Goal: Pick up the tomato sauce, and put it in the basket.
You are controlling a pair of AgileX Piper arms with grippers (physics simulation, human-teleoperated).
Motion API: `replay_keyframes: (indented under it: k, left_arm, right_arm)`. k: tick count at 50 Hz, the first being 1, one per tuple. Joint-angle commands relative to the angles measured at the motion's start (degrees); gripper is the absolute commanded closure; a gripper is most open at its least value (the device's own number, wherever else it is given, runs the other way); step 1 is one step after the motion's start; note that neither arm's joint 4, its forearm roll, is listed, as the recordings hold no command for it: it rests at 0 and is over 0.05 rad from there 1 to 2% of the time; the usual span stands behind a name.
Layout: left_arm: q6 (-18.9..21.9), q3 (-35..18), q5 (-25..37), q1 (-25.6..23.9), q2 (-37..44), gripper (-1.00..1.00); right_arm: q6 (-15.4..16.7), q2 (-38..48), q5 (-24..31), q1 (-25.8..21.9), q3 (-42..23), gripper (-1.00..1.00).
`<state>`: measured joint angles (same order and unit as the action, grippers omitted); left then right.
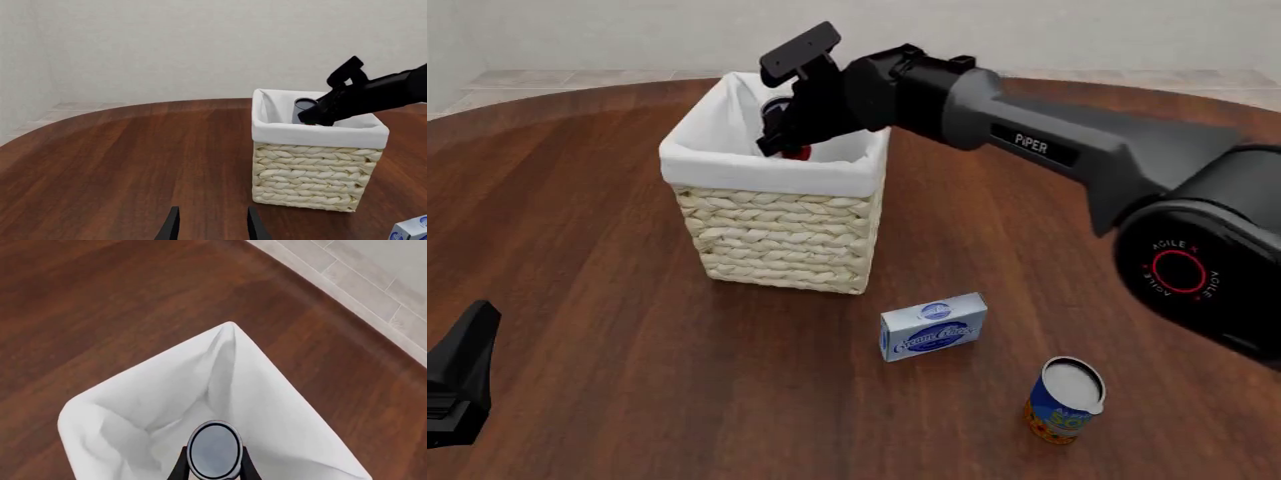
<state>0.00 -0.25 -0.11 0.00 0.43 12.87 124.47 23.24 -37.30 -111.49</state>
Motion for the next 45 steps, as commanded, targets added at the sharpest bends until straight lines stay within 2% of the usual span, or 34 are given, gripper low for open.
replay_keyframes:
  k: [1, 8, 9, 45]
  left_arm:
    - [0.0, 0.0, 0.0, 0.0, 0.0, -1.00]
    - [0.0, 0.0, 0.0, 0.0, 0.0, -1.00]
    - [0.0, 0.0, 0.0, 0.0, 0.0, -1.00]
    - [0.0, 0.0, 0.0, 0.0, 0.0, -1.00]
  right_arm:
    - [-1.1, 2.0, 1.0, -0.1, -0.8, 1.00]
    - [-0.7, 1.9, 1.2, 0.2, -1.1, 1.00]
    - [-0.8, 1.9, 1.4, 0.2, -1.3, -1.00]
    - [0.4, -1.1, 2.8, 1.0, -3.3, -1.00]
